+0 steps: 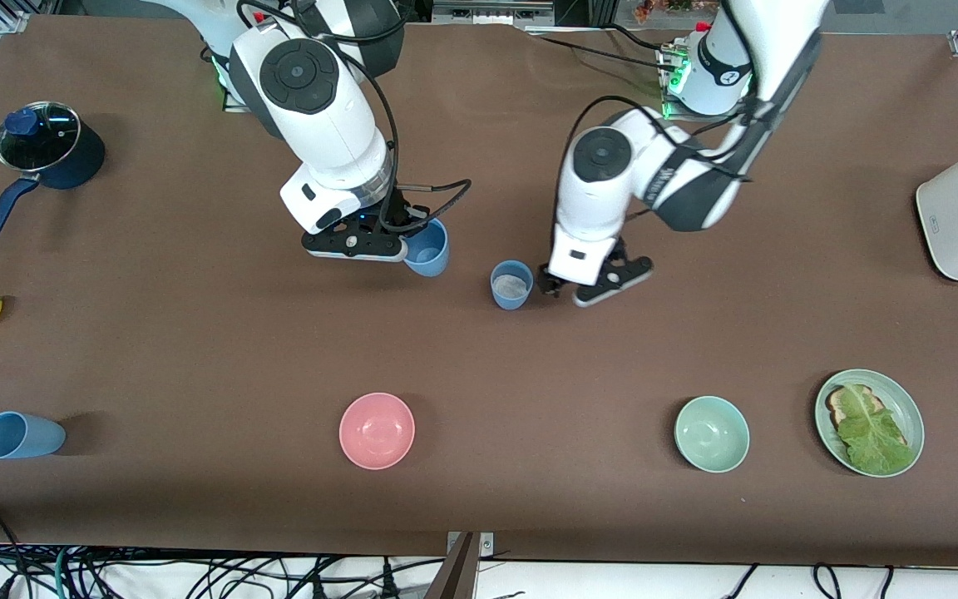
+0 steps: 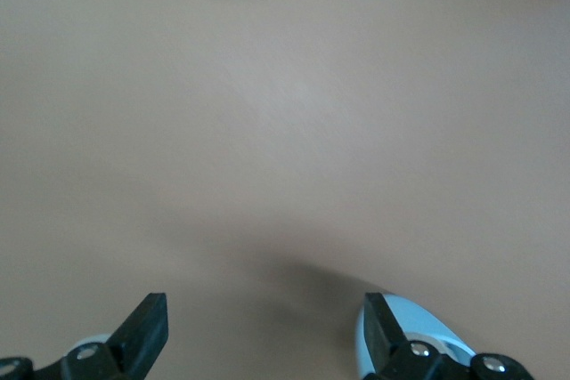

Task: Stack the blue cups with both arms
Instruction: 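Lower the right gripper's cup into the standing cup while the left gripper withdraws, then open the right gripper and raise it off the stacked cups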

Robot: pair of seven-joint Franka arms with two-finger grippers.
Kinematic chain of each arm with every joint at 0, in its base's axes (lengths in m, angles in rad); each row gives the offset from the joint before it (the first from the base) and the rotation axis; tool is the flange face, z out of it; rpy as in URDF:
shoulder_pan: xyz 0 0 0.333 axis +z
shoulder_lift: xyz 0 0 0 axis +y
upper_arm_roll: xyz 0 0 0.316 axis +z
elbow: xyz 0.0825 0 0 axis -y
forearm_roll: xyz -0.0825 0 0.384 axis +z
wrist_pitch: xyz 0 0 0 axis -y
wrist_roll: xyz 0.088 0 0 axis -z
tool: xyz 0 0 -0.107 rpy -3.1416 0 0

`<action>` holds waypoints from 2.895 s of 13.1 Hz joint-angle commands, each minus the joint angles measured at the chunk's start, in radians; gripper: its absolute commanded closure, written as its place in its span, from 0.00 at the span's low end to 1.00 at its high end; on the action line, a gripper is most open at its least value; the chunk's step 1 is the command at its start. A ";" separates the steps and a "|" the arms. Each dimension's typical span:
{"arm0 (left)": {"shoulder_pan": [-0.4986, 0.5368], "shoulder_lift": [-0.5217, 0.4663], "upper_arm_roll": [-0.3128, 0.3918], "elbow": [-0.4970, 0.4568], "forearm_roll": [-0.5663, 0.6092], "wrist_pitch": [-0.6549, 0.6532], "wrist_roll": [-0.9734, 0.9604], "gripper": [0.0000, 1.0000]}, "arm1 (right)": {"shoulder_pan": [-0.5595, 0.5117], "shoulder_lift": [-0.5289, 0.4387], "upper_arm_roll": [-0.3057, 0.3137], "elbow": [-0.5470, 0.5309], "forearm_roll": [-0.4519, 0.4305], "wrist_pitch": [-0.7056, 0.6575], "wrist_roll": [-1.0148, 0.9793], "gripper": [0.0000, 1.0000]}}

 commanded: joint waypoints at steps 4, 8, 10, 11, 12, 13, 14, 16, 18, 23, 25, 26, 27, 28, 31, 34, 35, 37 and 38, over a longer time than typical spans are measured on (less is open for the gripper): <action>0.186 -0.152 -0.010 0.113 -0.142 -0.304 0.499 0.03 | 0.079 0.109 -0.008 0.139 -0.003 -0.003 0.144 1.00; 0.330 -0.167 -0.009 0.245 -0.175 -0.484 0.824 0.02 | 0.133 0.230 -0.010 0.277 -0.012 0.011 0.221 1.00; 0.404 -0.195 -0.010 0.244 -0.182 -0.498 0.969 0.02 | 0.161 0.258 -0.010 0.285 -0.043 0.037 0.254 1.00; 0.442 -0.204 -0.009 0.245 -0.208 -0.504 1.031 0.02 | 0.176 0.267 -0.011 0.285 -0.049 0.048 0.270 1.00; 0.482 -0.215 -0.007 0.244 -0.221 -0.508 1.105 0.02 | 0.185 0.275 -0.013 0.285 -0.051 0.051 0.279 1.00; 0.513 -0.220 -0.009 0.244 -0.222 -0.510 1.165 0.02 | 0.191 0.278 -0.013 0.285 -0.051 0.053 0.282 1.00; 0.539 -0.226 -0.009 0.245 -0.222 -0.513 1.214 0.02 | 0.208 0.281 -0.017 0.285 -0.051 0.057 0.284 1.00; 0.591 -0.241 -0.009 0.245 -0.247 -0.536 1.296 0.02 | 0.240 0.281 -0.049 0.279 -0.055 0.062 0.297 1.00; 0.636 -0.263 -0.007 0.244 -0.259 -0.550 1.352 0.02 | 0.237 0.279 -0.048 0.265 -0.057 0.062 0.298 1.00; 0.662 -0.304 -0.010 0.236 -0.270 -0.593 1.475 0.02 | 0.233 0.281 -0.048 0.239 -0.092 0.095 0.298 1.00; 0.662 -0.312 -0.010 0.227 -0.299 -0.616 1.485 0.01 | 0.237 0.290 -0.048 0.235 -0.092 0.117 0.301 1.00; 0.662 -0.318 -0.010 0.218 -0.301 -0.616 1.486 0.01 | 0.239 0.299 -0.048 0.235 -0.094 0.119 0.302 1.00; 0.662 -0.324 -0.010 0.207 -0.301 -0.616 1.488 0.01 | 0.240 0.302 -0.048 0.235 -0.094 0.132 0.302 1.00; 0.662 -0.332 -0.010 0.195 -0.301 -0.616 1.488 0.01 | 0.241 0.309 -0.048 0.235 -0.094 0.137 0.304 1.00; 0.665 -0.350 -0.009 0.187 -0.298 -0.611 1.529 0.01 | 0.239 0.321 -0.048 0.235 -0.101 0.155 0.304 1.00; 0.677 -0.399 -0.010 0.156 -0.299 -0.613 1.535 0.01 | 0.236 0.321 -0.048 0.231 -0.109 0.155 0.304 1.00; 0.677 -0.399 -0.009 0.152 -0.299 -0.611 1.535 0.01 | 0.236 0.321 -0.048 0.222 -0.112 0.157 0.304 1.00; 0.676 -0.396 -0.004 0.152 -0.301 -0.605 1.543 0.01 | 0.234 0.321 -0.048 0.210 -0.123 0.172 0.305 1.00; 0.676 -0.395 -0.004 0.155 -0.301 -0.605 1.544 0.01 | 0.236 0.321 -0.048 0.210 -0.123 0.172 0.305 1.00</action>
